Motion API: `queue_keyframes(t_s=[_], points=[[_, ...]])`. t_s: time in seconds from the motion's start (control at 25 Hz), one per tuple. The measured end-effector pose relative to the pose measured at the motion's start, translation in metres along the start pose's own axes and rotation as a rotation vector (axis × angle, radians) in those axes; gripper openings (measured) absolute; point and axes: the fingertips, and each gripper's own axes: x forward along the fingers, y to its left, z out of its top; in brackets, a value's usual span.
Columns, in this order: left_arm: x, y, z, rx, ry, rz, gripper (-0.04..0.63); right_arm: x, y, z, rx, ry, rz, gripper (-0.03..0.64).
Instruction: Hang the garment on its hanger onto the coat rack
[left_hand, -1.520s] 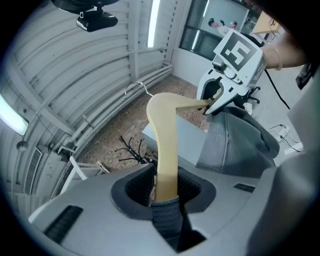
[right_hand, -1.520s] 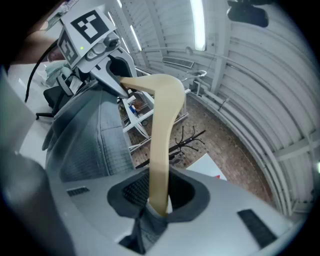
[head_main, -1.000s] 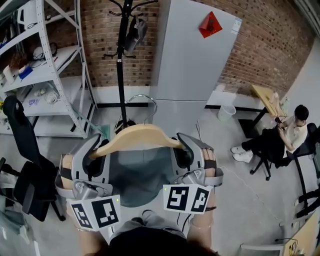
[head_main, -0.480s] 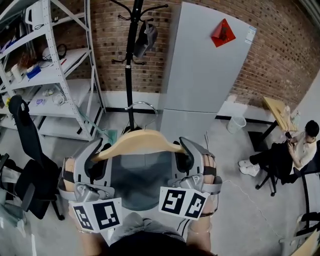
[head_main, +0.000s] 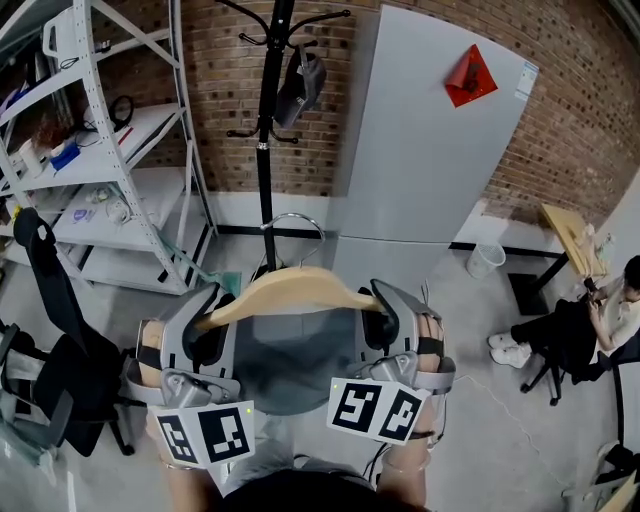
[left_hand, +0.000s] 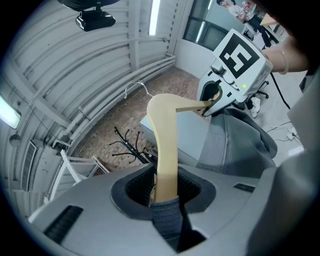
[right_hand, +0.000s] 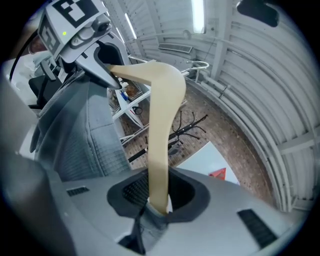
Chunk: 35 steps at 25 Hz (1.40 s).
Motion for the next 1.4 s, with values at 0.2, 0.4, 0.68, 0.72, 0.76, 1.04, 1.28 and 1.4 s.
queue_keyframes(t_s=[0.2, 0.4, 0.68, 0.72, 0.76, 1.04, 1.28, 1.4], points=[[0.045, 0.017, -0.019, -0.011, -0.020, -0.006, 0.101, 0.048, -0.004, 0.009, 0.009, 0.001, 0.004, 0.077], [0.086, 0.035, -0.043, -0.009, -0.037, -0.017, 0.101, 0.094, -0.001, 0.022, 0.005, 0.016, 0.012, 0.077], [0.137, 0.056, -0.083, -0.005, -0.060, -0.024, 0.101, 0.159, 0.008, 0.043, -0.013, 0.032, 0.008, 0.077], [0.143, 0.059, -0.088, -0.005, -0.062, -0.027, 0.100, 0.166, 0.009, 0.045, -0.013, 0.036, 0.009, 0.077], [0.149, 0.061, -0.092, -0.004, -0.065, -0.032, 0.100, 0.173, 0.010, 0.047, -0.013, 0.041, 0.010, 0.077], [0.187, 0.075, -0.118, -0.034, -0.083, -0.042, 0.100, 0.216, 0.013, 0.059, -0.010, 0.050, 0.002, 0.077], [0.222, 0.079, -0.133, -0.047, -0.074, -0.043, 0.100, 0.257, 0.014, 0.058, -0.009, 0.054, 0.008, 0.077], [0.243, 0.081, -0.138, -0.049, -0.067, -0.037, 0.100, 0.279, 0.010, 0.057, -0.008, 0.045, 0.009, 0.077]])
